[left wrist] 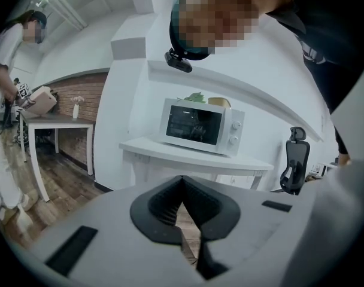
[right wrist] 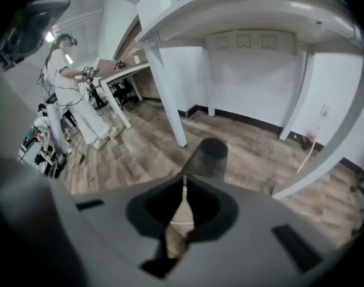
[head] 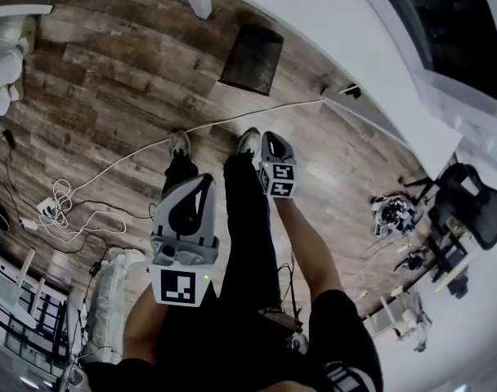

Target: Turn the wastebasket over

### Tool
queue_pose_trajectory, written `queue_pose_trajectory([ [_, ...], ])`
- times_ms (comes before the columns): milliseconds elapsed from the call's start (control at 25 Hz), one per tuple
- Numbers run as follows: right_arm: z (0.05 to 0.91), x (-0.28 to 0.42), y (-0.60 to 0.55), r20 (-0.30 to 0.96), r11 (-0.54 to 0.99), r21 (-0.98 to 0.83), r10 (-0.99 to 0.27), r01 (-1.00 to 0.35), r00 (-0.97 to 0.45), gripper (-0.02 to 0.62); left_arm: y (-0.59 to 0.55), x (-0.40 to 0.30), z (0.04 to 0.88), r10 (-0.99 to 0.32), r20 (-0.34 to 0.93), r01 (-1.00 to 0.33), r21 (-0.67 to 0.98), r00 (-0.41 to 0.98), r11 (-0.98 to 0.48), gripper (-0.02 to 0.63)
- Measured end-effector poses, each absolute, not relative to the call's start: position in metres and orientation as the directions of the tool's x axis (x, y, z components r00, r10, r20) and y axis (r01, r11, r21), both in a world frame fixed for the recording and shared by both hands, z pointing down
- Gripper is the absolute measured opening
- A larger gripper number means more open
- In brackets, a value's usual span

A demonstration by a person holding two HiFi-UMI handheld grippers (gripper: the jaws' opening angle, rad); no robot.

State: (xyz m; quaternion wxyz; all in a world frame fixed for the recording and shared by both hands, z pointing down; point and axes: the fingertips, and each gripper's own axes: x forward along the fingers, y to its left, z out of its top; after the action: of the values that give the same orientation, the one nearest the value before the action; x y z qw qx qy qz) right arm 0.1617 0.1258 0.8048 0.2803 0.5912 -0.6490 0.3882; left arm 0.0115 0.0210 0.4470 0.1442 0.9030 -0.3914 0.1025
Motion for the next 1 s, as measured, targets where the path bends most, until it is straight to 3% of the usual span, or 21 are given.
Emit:
queue_pose_trajectory([
  [80,0.835,0.165,0.125,0.839,-0.001,-0.162,-0.527,-0.987,-0.138,0.042,0.02,0.015,0.458,-0.675,0.291,-0.732,0.187,0.678,-0.655,0.031],
  [160,0.86,0.174,0.122,0.85,-0.009,-0.147,-0.512,-0.989,-0.122,0.113,0.02,0.019,0.467,-0.675,0.278,-0.729,0.197,0.683,-0.656,0.031],
  [280,0.898,0.184,0.118,0.875,-0.031,-0.121,-0.475,-0.992,-0.092,0.162,0.017,0.019,0.481,-0.669,0.269,-0.72,0.188,0.692,-0.668,0.031],
  [640,1.006,0.196,0.107,0.933,0.081,0.022,-0.361,-0.996,-0.009,0.182,0.003,-0.002,0.527,-0.692,0.275,-0.743,0.173,0.667,-0.647,0.031],
  [1000,1.069,0.224,0.085,0.947,-0.003,0.108,-0.305,-0.994,0.104,0.181,0.001,-0.008,0.556,-0.687,0.283,-0.739,0.16,0.67,-0.655,0.031],
])
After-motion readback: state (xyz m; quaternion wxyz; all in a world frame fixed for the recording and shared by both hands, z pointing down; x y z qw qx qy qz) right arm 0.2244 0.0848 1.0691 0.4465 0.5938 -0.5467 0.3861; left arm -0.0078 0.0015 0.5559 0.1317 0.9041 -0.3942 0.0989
